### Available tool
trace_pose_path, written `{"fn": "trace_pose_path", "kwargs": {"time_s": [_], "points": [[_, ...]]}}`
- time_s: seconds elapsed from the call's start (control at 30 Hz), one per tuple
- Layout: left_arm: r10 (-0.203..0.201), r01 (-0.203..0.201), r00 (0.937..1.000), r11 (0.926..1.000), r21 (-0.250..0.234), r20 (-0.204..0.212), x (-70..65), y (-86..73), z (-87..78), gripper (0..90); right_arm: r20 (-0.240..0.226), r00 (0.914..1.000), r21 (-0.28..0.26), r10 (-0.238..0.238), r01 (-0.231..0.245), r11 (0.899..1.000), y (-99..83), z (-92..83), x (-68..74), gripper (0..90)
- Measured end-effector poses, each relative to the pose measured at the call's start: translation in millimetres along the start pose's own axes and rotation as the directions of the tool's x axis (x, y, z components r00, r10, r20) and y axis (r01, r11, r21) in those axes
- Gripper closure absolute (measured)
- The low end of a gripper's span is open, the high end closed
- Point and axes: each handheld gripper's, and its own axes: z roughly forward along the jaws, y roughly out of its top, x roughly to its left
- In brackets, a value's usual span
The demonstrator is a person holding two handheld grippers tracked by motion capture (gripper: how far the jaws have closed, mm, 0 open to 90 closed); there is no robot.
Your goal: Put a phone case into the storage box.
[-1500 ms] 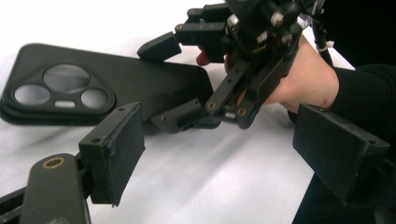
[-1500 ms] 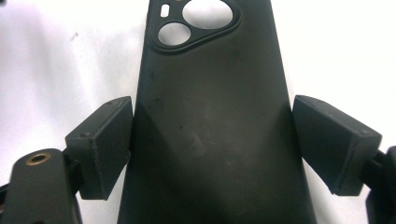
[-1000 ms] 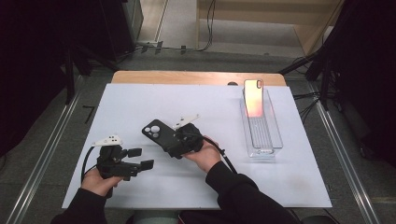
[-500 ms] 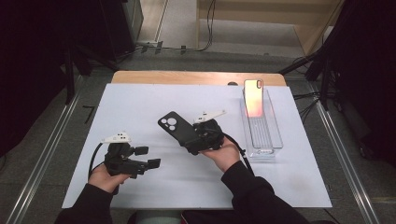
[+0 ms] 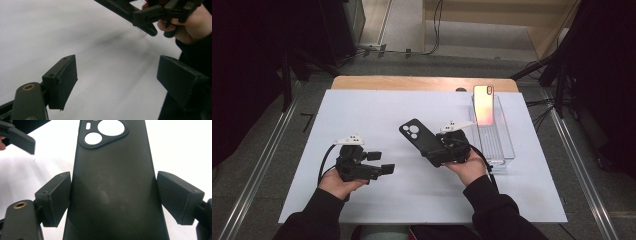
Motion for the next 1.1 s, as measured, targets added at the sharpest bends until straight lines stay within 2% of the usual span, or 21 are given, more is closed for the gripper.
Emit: {"fn": "trace_pose_path", "kwargs": {"time_s": [0.17, 0.3, 0.5, 0.7, 0.8, 1.03, 1.1], "points": [[-0.021, 0.021, 0.9998, 0.9997, 0.013, 0.007, -2.0, 10.5, 7.7, 16.9, 0.001, 0.9998, -0.005, 0.019, -0.019, 1.0, -4.5, -1.2, 2.7, 14.0], [-0.052, 0.052, 0.9987, 0.9985, 0.016, -0.002, -1.2, 17.6, 9.5, 17.0, -0.005, 0.9989, -0.007, 0.047, -0.047, 0.999, -9.1, 0.1, 5.2, 14.0], [-0.107, 0.108, 0.9942, 0.9941, 0.01, -0.008, 3.4, 26.9, 11.7, 19.8, -0.009, 0.9962, -0.028, 0.087, -0.087, 0.996, -13.2, 2.0, 8.9, 14.0], [-0.137, 0.137, 0.99, 0.9906, 0.0, -0.034, 4.2, 38.3, 13.7, 19.7, 0.006, 0.9933, -0.056, 0.115, -0.115, 0.992, -14.8, 3.9, 13.4, 14.0], [-0.151, 0.151, 0.9884, 0.9886, -0.002, -0.019, 4.8, 43.0, 14.6, 19.8, 0.006, 0.9906, -0.059, 0.137, -0.136, 0.989, -14.7, 6.4, 16.3, 13.9], [-0.206, 0.206, 0.9777, 0.9785, 0.0, -0.041, 8.9, 50.6, 15.9, 19.8, -0.019, 0.9798, -0.083, 0.199, -0.2, 0.976, -19.3, 14.7, 24.9, 13.8], [-0.219, 0.219, 0.9745, 0.9757, -0.005, -0.049, 9.9, 52.7, 16.4, 19.8, -0.013, 0.9797, -0.102, 0.2, -0.2, 0.974, -21.1, 16.8, 26.7, 13.8]]}}
